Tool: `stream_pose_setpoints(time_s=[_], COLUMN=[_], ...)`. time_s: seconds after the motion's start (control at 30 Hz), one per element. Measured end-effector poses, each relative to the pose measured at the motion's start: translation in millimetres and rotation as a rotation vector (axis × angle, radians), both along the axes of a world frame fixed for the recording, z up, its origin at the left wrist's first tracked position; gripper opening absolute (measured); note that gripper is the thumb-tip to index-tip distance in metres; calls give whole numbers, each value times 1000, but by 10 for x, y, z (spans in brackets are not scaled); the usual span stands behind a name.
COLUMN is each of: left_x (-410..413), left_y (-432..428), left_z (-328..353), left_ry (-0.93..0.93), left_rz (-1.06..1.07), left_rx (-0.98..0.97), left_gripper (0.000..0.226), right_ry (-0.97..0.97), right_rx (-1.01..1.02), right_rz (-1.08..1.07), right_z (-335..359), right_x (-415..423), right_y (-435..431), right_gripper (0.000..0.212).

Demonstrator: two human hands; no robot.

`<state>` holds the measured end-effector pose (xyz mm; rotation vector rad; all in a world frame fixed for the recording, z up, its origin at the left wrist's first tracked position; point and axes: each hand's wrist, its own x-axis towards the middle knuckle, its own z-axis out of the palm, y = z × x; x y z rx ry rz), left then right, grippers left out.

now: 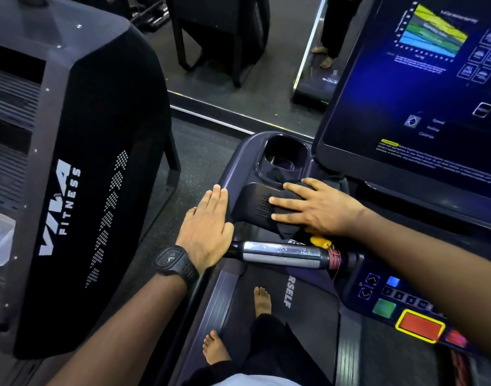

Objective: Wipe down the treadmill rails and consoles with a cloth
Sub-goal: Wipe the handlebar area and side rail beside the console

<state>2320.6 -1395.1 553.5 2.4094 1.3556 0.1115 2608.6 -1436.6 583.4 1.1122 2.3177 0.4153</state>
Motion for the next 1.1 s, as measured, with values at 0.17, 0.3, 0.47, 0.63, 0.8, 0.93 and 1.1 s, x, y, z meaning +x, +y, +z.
stream_pose_setpoints(time_s=[0.17,0.3,0.47,0.63,0.8,0.93,1.1], left_x=[54,66,120,179,197,215,248], left_y=[10,31,67,118,168,172,242], left_z=[20,20,3,-7,-22,-33,-50], left_ry=[27,40,49,53,52,43,42], left_rz=[-13,-19,-17,-18,-24,-15,-17], left_rx=[11,14,19,26,25,22,24], left_gripper=[71,72,73,72,71,71,71], right_ry=[119,134,457,541,591,569,620], right_rx=[179,150,247,293,269,288,215], right_rz=[-241,-224,-786,-869,-1041,-1029,-1031], right_z=[-218,-195,-138,-145,-146,-216,-165], right_x=[-239,-244,-772,-818,-894,-958,-865], right_y=[-93,-41,400,356,833,649,870], right_gripper=[75,77,69,67,59,69,67])
